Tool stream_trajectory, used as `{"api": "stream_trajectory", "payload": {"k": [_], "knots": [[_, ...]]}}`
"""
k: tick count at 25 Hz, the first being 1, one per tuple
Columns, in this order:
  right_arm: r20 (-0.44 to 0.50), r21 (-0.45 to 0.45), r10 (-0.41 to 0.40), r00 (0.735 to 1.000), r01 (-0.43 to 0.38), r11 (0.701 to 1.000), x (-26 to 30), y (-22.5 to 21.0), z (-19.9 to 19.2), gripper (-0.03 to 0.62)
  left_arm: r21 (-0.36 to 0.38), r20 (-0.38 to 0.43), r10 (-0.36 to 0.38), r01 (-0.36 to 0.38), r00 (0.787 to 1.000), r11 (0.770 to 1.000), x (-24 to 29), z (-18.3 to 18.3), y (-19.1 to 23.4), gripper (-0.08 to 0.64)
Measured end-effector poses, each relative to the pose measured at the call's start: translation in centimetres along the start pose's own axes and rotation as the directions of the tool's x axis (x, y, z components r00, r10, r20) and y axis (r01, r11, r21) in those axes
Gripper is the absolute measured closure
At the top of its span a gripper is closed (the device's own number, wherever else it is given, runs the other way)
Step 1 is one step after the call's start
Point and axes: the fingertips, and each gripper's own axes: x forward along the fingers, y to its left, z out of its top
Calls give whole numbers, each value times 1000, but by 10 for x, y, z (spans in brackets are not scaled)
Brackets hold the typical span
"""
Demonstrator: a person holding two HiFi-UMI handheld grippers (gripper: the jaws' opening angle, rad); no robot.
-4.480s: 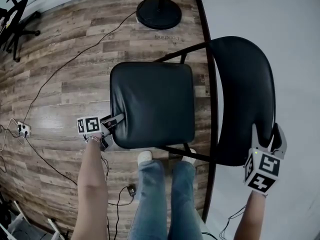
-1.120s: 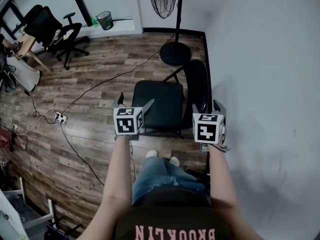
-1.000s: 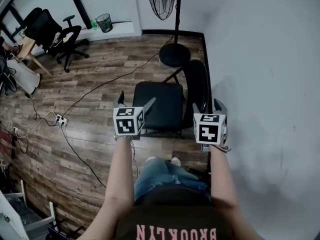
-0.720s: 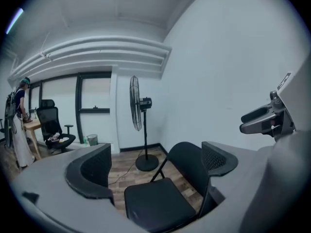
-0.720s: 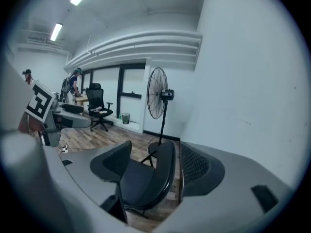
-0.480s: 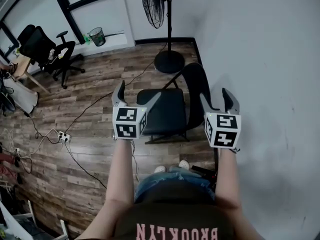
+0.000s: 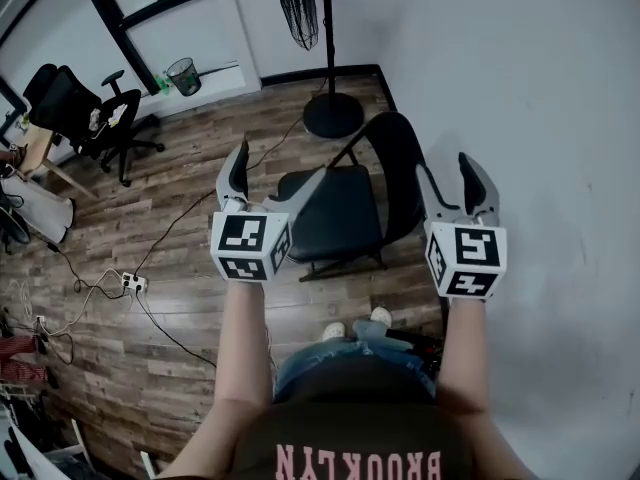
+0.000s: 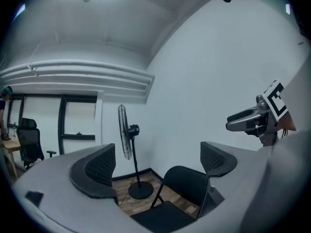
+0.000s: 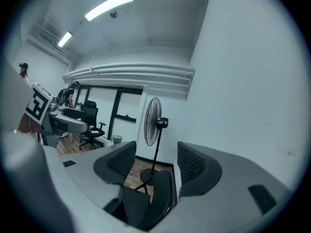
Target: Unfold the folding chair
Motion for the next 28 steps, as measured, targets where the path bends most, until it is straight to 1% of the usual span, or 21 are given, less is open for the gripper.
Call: {"api": "stream_trajectory", "payload": {"k": [1,2,3,6,9,10,11,13,14,15,18,20,23,28], "knots": [[13,-12,1,1000,-1,1000,-3,3,3,341,9,13,-4,4,1000,1000,-3,2,1,18],[26,-26,2,1000,-1,1000,-5,6,5,351,18,28,-3,2,1000,1000,-5,5,2,47],[39,-40,0,999,1,999,-8,7,7,360,26,43,3,-4,999,1000,-8,7,3,92],[76,-51,-12,997,16,999,-17,7,14,377,43,89,23,-27,996,999,-17,16,7,272],[120,-38,-13,993,17,999,-26,7,24,424,66,124,52,-60,991,996,-25,24,13,464],[130,-36,-11,991,16,999,-29,8,27,445,72,131,61,-71,989,995,-28,26,15,514],[139,-36,-10,990,15,999,-32,9,29,468,77,136,67,-78,988,994,-31,27,16,540],[148,-40,-6,989,12,999,-38,13,31,516,86,140,68,-80,988,993,-35,28,17,557],[149,-44,-1,989,7,999,-40,16,31,561,93,141,66,-80,988,993,-37,29,17,557],[151,-47,8,988,-1,999,-43,19,32,589,101,142,64,-79,988,992,-39,29,16,557],[167,-45,36,985,-28,999,-49,24,34,591,119,148,65,-83,987,989,-43,34,14,557],[177,-49,41,983,-33,998,-52,23,36,591,124,154,69,-88,986,988,-43,38,13,557],[191,-64,53,980,-41,997,-55,18,39,591,132,164,81,-104,983,986,-44,43,12,557],[214,-95,73,974,-54,994,-56,1,49,591,125,172,105,-127,979,984,-37,52,4,557]]}}
